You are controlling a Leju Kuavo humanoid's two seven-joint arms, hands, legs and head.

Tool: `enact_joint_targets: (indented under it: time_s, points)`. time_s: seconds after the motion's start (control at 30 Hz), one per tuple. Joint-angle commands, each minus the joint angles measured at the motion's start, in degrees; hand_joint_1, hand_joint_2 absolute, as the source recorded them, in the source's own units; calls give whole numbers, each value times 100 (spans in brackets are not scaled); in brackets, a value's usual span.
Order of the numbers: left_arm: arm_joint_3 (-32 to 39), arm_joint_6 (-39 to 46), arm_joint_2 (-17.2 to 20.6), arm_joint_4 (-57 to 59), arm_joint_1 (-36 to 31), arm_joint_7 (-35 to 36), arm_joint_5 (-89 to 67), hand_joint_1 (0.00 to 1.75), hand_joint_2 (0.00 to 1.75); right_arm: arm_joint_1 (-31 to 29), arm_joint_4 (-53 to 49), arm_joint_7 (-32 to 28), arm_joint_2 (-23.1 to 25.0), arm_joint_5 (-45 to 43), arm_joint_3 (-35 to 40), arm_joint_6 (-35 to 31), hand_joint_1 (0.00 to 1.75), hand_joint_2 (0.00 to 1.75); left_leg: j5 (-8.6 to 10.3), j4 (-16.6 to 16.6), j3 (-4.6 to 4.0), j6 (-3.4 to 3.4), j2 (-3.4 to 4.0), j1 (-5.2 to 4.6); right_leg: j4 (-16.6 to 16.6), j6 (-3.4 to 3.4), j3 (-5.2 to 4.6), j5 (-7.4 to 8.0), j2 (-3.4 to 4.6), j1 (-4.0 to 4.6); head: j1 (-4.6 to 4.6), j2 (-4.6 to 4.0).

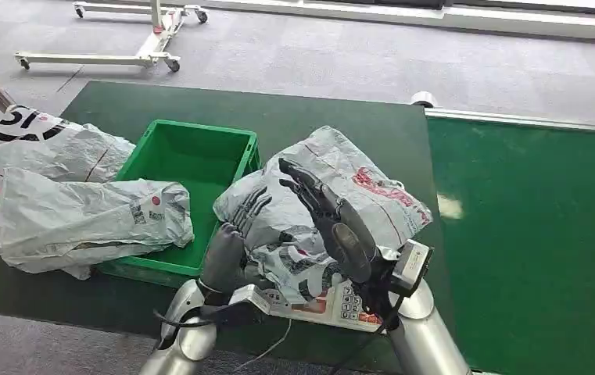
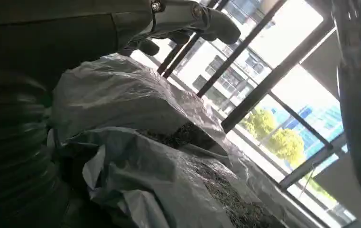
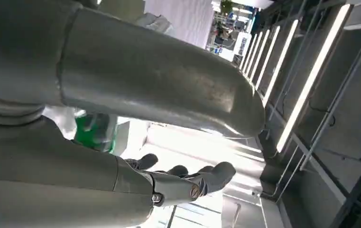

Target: Moved the parcel from conveyor to table for the left to box.

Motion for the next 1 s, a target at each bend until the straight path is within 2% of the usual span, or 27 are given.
enact_joint_targets:
  time_s: [0.03,0.2,0.23,0.43,0.73,1.0]
  points:
    - [-530,-179,283,1047,-584,-6,-77,0,175,-39,88,-49,-40,19,-328,47,0,0,5,-7,8,1,-25,2,-7,-5,9,2,14,-1,0,0]
    - [-530,-179,283,1047,-584,-6,-77,0,175,-39,88,-49,-40,19,-328,47,0,0,6,-13,14,1,-35,5,-13,-8,14,4,27,1,0,0]
    - [-461,-109,234,1107,-609,-20,-77,175,175,-20,44,-57,-28,34,-344,51,0,0,4,-8,9,1,-29,4,-9,-6,10,3,21,2,0,0]
    - [-293,232,277,1229,-661,17,-29,175,175,47,-73,-44,27,62,-472,141,0,0,6,-11,11,2,-30,3,-10,-6,11,4,27,0,-2,0]
    - [-272,285,303,1129,-584,62,-30,175,175,-22,2,-46,39,64,-485,181,0,0,5,-13,14,1,-26,4,-12,-9,12,6,40,0,0,0]
    - [-80,676,295,960,-533,366,-273,175,175,-29,11,-51,-51,41,-489,223,0,0,3,-12,15,3,-25,6,-15,-8,15,7,44,2,0,0]
